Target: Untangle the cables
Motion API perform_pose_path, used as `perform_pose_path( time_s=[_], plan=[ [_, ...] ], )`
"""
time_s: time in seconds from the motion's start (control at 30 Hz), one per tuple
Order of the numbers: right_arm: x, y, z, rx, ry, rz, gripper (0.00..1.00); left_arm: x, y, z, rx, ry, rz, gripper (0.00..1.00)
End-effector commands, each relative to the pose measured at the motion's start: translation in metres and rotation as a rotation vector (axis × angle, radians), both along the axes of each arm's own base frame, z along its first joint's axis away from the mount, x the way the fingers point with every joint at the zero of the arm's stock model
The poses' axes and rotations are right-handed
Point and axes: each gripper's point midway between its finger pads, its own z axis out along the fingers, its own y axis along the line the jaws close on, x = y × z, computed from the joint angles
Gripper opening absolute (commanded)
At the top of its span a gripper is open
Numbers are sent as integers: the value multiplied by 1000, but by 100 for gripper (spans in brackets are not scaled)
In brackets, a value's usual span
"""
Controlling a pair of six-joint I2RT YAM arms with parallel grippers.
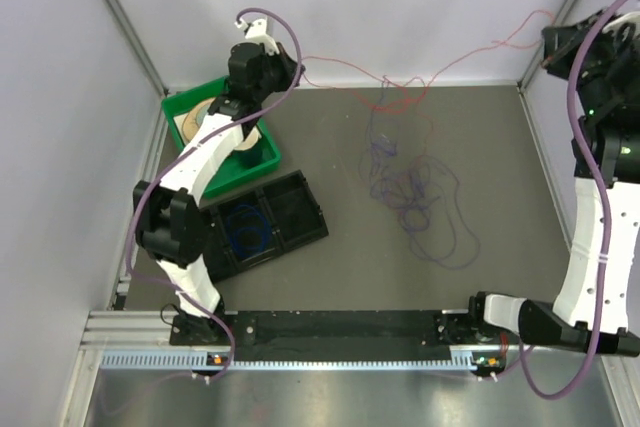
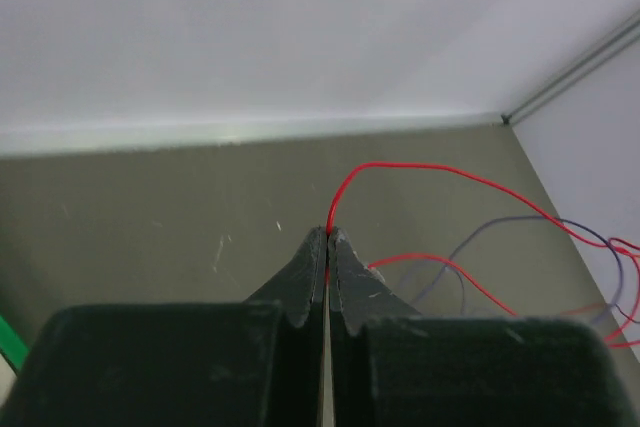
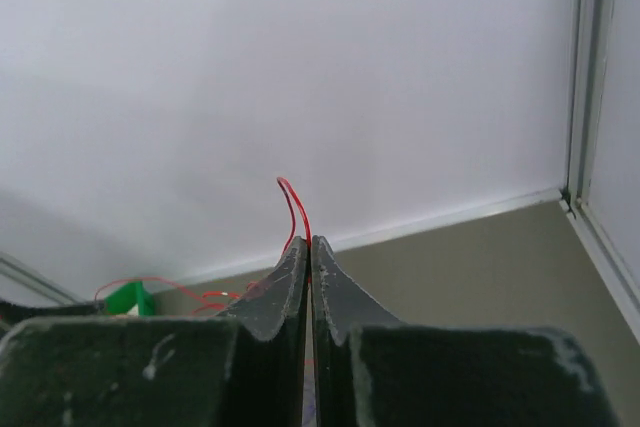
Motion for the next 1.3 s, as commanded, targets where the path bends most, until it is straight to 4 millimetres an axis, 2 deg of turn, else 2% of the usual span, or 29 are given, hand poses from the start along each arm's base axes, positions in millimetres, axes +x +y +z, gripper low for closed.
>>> perform_pose_path(
  time_s=[0.0,0.03,0.07,0.1,0.17,0.2,0.27,0.3,0.33,0.37,0.4,0.43,0.57,0.63,0.67,0.7,0.77,0.8,0.9,0.93,0.97,1.03,1.1,1.13,1.2,1.23,1.27],
  plan=[
    [27,3,-121,24,297,63,0,-18,-25,35,-83,-49,-126,0],
    [30,11,-139,43,313,113,9,-27,-38,46,-85,-69,-164,0],
    [33,14,-164,79,360,126,50,-31,-43,53,-73,-87,-177,0],
    [34,16,-214,117,461,128,56,-38,-48,60,-66,-98,-192,0],
    [35,21,-248,159,511,147,67,-52,-64,79,-55,-142,-236,0],
    [31,24,-275,175,565,150,69,-58,-68,80,-46,-131,-250,0],
    [26,37,-290,144,593,173,73,-70,-80,93,-43,-160,-285,0],
    [22,43,-304,135,622,180,73,-76,-82,99,-40,-175,-296,0],
    [20,62,-308,113,630,223,73,-82,-88,102,-37,-183,-308,0],
    [18,71,-313,104,634,242,73,-85,-88,106,-29,-197,-302,0],
    [17,85,-322,88,634,274,73,-90,-88,112,-34,-210,-303,0],
    [13,108,-328,54,637,316,73,-93,-89,117,-46,-215,-306,0],
    [17,154,-352,44,623,422,76,-103,-90,135,-77,-241,-317,0],
    [28,168,-369,32,658,448,79,-106,-89,147,-81,-264,-318,0],
    [28,180,-374,29,681,476,81,-107,-89,148,-78,-259,-317,0],
    [37,190,-383,29,708,491,82,-107,-87,149,-73,-261,-309,0],
    [46,212,-385,37,702,523,82,-109,-84,155,-68,-273,-299,0],
    [51,221,-400,34,731,530,82,-108,-81,156,-64,-276,-287,0],
    [68,237,-411,54,754,506,82,-108,-79,157,-61,-276,-276,0],
    [74,242,-425,70,776,495,82,-108,-79,156,-62,-274,-276,0],
    [81,246,-423,81,763,495,81,-108,-78,158,-63,-277,-273,0],
    [89,253,-441,93,794,480,80,-109,-78,158,-64,-275,-275,0],
    [102,256,-442,87,791,448,78,-111,-77,160,-62,-278,-274,0],
    [105,258,-454,78,810,436,74,-111,-76,160,-59,-278,-270,0],
    [114,260,-457,78,814,412,63,-112,-74,162,-58,-280,-265,0],
    [115,260,-462,82,828,403,44,-113,-74,162,-58,-280,-265,0],
    [117,260,-461,88,821,398,30,-113,-71,164,-57,-284,-254,0]
  ],
)
